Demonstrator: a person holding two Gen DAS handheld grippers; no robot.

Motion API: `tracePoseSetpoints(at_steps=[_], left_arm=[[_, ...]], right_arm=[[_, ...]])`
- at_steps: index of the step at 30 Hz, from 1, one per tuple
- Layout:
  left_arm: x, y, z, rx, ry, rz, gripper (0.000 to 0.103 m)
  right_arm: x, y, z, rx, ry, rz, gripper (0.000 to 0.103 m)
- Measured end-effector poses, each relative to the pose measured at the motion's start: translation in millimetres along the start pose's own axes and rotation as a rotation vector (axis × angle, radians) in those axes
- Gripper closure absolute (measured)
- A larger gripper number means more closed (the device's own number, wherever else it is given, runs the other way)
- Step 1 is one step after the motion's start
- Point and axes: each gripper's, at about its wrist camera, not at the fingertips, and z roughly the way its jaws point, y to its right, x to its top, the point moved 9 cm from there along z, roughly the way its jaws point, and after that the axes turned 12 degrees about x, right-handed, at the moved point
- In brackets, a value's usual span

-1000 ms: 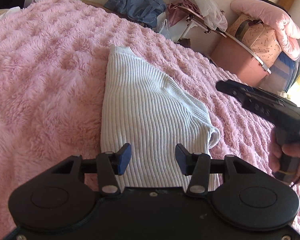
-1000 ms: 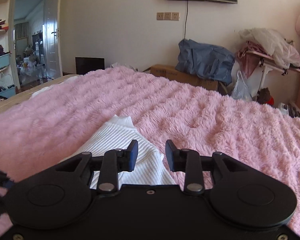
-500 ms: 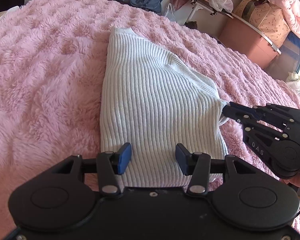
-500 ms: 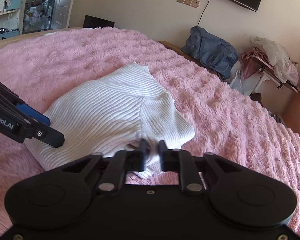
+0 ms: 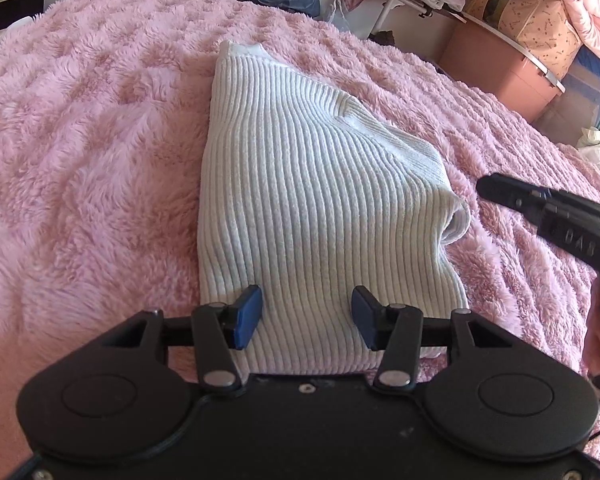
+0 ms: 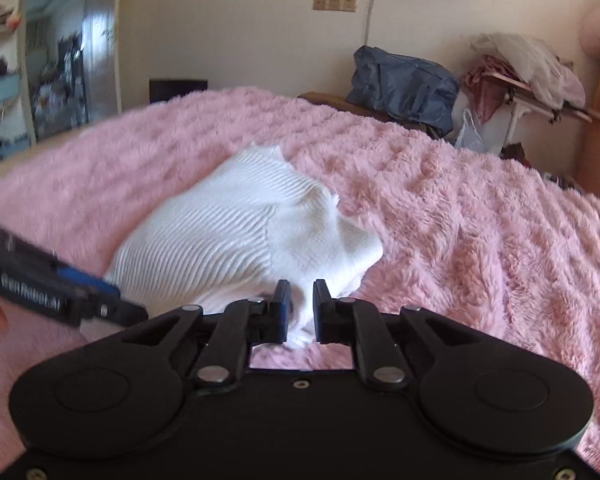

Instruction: Fold small clothes

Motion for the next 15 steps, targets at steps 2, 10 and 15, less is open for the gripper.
tracePoseSetpoints(at_steps=[2,10,15], left_arm=[[0.3,1.2,0.1,0.004,0.004,0.008,0.05],[0.2,2.4,3.1,0.005,0.002,0.02,0.048],[-0.4,0.2,5.4,-0.003,-0.003,0.012,0.048]], right_arm=[[9.2,15.1,6.3,-0.01,-0.004,0.061,0.087],[11.5,50.1,57.8,-0.011,-0.084,0.326,0.063],[2.7,56.3,73.3,0.008,-0.085,0.431,0.083]])
